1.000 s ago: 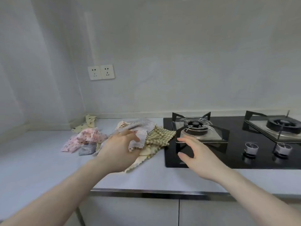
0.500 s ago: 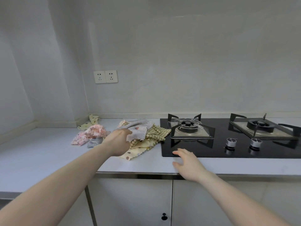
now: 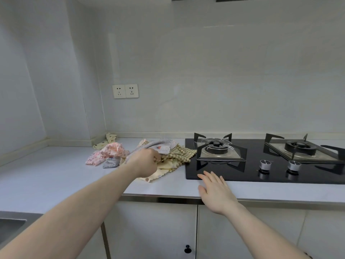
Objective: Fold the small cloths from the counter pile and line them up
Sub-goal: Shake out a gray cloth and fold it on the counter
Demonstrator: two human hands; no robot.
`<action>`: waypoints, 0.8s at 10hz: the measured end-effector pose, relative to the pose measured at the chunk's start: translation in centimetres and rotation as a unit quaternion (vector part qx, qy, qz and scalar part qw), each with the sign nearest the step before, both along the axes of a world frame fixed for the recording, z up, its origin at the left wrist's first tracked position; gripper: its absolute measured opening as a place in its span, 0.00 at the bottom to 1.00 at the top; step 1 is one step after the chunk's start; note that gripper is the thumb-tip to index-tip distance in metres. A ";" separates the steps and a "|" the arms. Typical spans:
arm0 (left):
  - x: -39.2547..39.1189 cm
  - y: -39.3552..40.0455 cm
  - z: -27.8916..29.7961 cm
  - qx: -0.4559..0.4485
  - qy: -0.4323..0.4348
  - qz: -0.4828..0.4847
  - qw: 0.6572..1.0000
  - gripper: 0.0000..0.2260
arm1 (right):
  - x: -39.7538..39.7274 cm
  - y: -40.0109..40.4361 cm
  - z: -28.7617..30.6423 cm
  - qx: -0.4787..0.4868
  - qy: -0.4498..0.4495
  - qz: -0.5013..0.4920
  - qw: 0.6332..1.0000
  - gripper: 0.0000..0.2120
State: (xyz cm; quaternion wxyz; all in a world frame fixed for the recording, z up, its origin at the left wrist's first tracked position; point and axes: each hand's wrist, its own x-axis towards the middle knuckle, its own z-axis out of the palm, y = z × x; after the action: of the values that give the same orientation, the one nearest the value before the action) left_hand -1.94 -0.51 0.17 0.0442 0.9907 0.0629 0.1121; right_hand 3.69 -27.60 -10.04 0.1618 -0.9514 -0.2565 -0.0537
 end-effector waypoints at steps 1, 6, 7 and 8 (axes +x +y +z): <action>0.6 0.1 1.5 0.007 -0.068 0.019 0.997 0.13 | 0.1 0.1 0.0 0.003 -0.009 0.000 1.000 0.25; 3.1 -0.2 3.3 -0.067 -0.132 0.009 0.989 0.05 | 0.0 -0.1 -0.2 0.001 -0.014 0.002 1.000 0.25; 3.3 -0.3 3.7 -0.060 -0.114 0.017 0.992 0.03 | 0.1 -0.1 -0.2 -0.001 -0.017 0.000 1.000 0.25; 3.5 -0.5 3.0 -0.032 -0.047 0.005 0.998 0.06 | 0.1 -0.1 -0.2 -0.003 -0.019 0.000 1.000 0.25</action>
State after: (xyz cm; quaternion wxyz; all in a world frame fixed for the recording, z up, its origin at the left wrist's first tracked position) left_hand 1.54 -1.03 3.21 0.0786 0.9821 0.0698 0.1564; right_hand 3.77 -27.74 -10.26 0.1542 -0.9506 -0.2600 -0.0709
